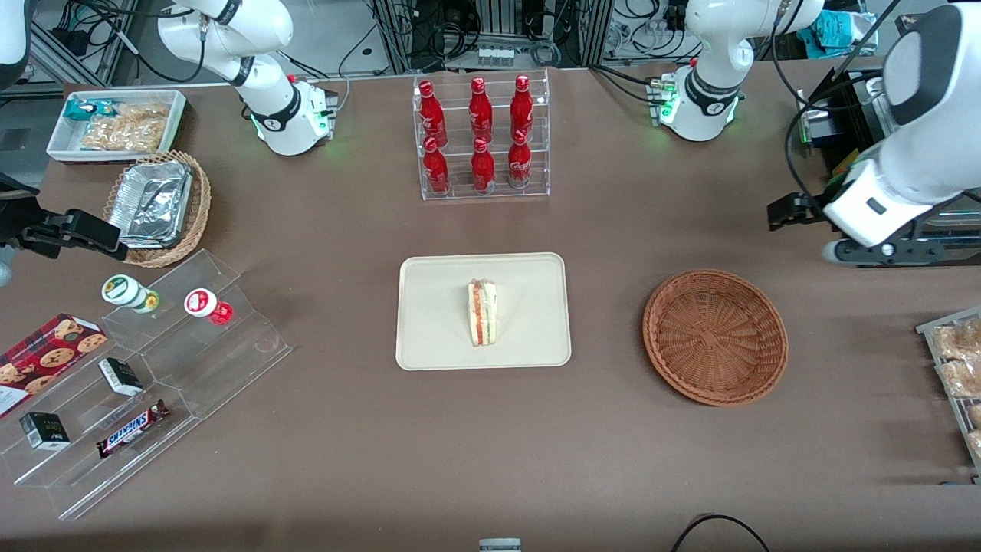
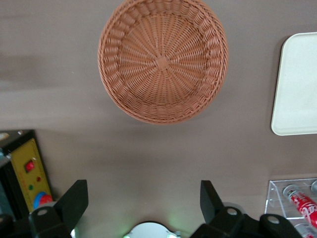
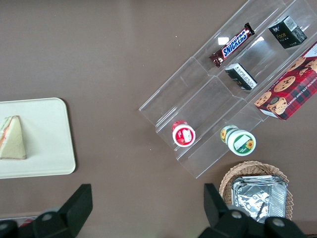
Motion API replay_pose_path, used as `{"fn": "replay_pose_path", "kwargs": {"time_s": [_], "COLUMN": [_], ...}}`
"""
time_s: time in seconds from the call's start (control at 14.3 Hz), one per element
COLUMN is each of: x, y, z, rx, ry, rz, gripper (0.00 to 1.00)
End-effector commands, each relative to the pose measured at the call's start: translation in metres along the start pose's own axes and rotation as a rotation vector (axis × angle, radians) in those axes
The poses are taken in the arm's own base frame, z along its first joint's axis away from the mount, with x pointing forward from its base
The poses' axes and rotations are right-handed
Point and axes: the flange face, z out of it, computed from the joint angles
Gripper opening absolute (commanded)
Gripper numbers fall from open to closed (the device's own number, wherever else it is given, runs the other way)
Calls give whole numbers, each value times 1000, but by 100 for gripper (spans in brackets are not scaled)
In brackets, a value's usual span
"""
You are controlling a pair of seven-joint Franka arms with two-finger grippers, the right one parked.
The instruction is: Place sandwich from basket to tray
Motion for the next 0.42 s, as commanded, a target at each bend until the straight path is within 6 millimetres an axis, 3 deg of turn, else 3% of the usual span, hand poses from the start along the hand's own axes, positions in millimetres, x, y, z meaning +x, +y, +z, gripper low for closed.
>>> {"fn": "replay_pose_path", "kwargs": {"time_s": [0.0,0.21,0.35], "x": [-4,-3,-2], "y": [-19,-38,-32], "z": [-30,-38,-38], "rx": [6,1,-2], "ry": [62,101,101], "rz": [4,-39,-34], "gripper": [100,100,100]}}
